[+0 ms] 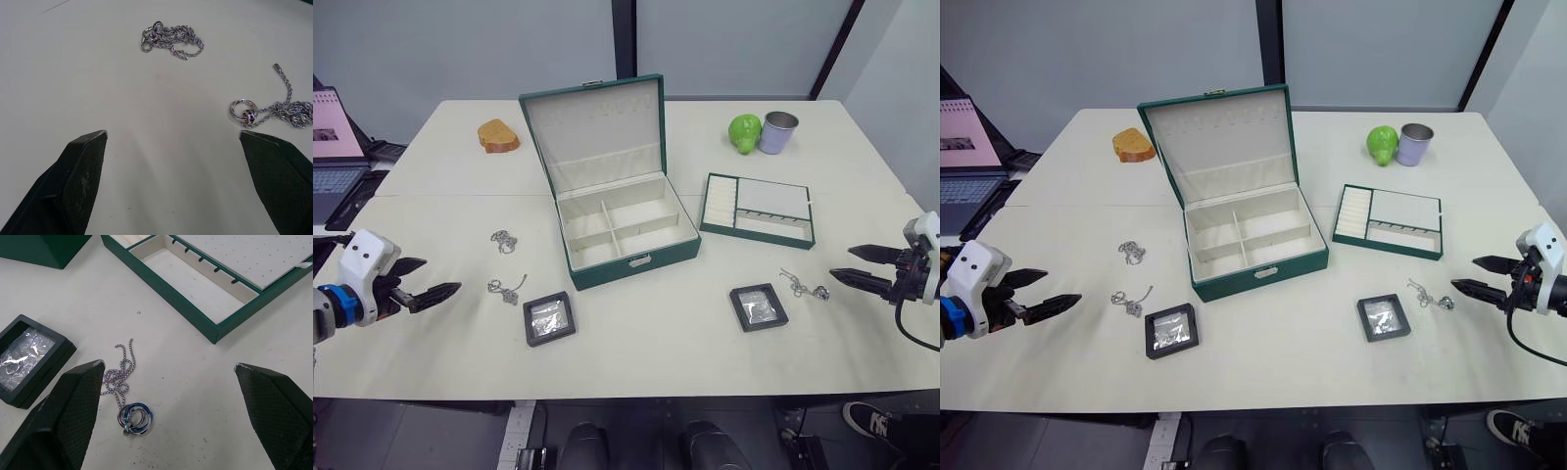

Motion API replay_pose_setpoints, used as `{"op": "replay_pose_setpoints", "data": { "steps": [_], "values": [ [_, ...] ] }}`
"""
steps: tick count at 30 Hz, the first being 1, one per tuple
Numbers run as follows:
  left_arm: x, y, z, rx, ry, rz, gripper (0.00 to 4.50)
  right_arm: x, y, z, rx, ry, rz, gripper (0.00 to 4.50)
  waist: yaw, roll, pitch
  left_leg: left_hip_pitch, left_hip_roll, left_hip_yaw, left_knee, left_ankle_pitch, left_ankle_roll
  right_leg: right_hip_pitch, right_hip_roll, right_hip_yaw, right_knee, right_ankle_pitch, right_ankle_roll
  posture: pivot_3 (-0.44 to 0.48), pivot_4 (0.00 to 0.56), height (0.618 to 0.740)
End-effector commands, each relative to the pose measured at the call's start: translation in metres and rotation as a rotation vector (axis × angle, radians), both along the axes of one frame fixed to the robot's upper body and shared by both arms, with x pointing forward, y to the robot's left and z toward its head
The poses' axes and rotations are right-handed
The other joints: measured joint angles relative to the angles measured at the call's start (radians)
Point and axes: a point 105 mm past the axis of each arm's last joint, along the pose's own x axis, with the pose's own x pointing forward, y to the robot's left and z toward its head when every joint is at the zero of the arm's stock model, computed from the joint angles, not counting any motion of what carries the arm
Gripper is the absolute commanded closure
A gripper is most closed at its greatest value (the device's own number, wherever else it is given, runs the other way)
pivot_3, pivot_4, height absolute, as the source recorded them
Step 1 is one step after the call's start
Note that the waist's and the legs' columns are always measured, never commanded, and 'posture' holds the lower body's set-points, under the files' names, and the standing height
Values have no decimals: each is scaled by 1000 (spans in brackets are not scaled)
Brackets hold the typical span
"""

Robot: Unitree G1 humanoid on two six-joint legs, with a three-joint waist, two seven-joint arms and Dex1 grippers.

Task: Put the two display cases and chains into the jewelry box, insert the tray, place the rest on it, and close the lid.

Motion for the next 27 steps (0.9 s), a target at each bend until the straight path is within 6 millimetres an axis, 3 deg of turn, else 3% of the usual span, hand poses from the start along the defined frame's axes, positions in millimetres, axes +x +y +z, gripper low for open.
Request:
{"op": "replay_pose_setpoints", "data": {
  "steps": [1, 27],
  "values": [
    [1, 1, 6, 18, -7, -3, 12, 0, -4, 15, -18, -49, 2, 0, 0, 0, 0, 0, 0, 0, 0, 0, 0, 0, 0, 0, 0, 0, 0, 0, 150, 740],
    [1, 2, 5, 39, -4, 24, 12, -1, -9, 16, -12, -48, -12, 0, -1, 0, 0, 0, 0, 1, 1, 0, 0, 0, 0, 0, 0, 0, 0, 0, 150, 740]
  ]
}}
